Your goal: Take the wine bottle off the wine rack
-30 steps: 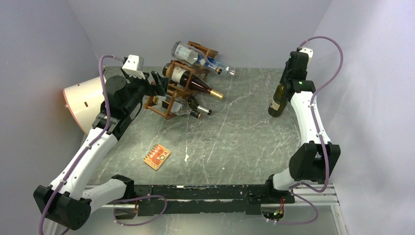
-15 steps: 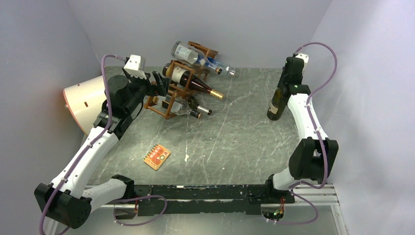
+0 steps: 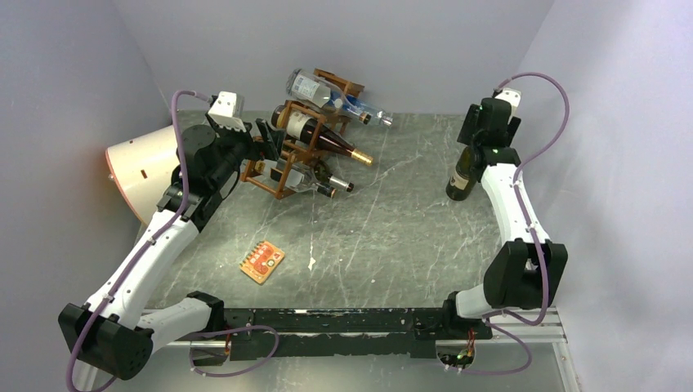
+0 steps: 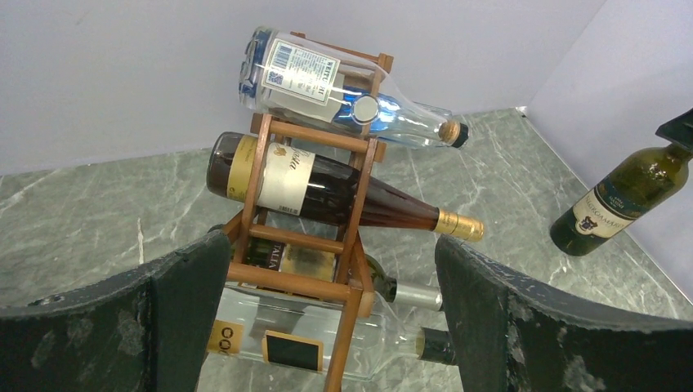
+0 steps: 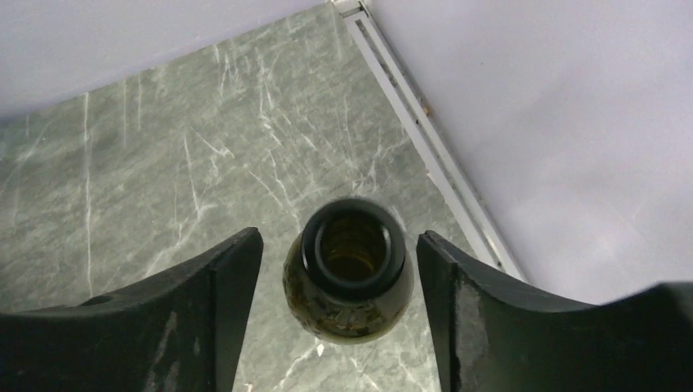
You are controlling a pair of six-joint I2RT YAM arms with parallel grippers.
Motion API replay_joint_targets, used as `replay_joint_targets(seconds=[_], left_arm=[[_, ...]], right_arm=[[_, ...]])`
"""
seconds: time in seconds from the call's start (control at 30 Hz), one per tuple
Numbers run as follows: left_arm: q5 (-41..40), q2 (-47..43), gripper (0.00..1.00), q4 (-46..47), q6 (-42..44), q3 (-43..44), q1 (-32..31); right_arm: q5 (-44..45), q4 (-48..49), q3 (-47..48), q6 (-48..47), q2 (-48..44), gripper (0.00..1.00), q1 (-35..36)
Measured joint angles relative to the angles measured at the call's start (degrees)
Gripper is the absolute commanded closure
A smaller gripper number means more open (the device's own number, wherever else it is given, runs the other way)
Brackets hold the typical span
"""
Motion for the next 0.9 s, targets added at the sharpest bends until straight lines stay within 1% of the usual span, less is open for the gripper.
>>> replay_joint_targets(seconds=[0.17,0.2,0.4,0.57,0.6,0.8,0.9], left_arm=[[0.0,0.02,0.01,0.0,0.0,0.0,-0.07],[0.0,0.02,0.01,0.0,0.02,0.0,-0.07],[0.0,0.02,0.01,-0.02,0.09,0.0,-0.07],[0.02,0.02,0.02,0.0,0.2,0.0,-0.09],[0.15,0.02,0.0,-0.02,0.2,0.0,-0.09],[0.63,0.02,0.0,0.0,0.15,0.02,-0.09],[-0.13,0.22,0.0,-0.57,-0.61,0.61,-0.09]], right_arm=[[0.24,0.2,0.07,-0.31,-1.38,0.03,0.0],[0.2,0.09,0.13,-0.42,-1.7,0.01,0.0],[-0.07,-1.46,1.97,-0.96,-4.28,0.0,0.0],[-1.01,-1.86,1.77,-1.2,-8.98,0.0,0.0],[-1.36,-1.55,1.33,-1.18,-10.36,0.0,0.0],[-5.16,0.7,-4.07,-0.55,-19.1,0.0,0.0],[-7.32,2.1,-7.02,0.15,-21.86,0.0,0.0]])
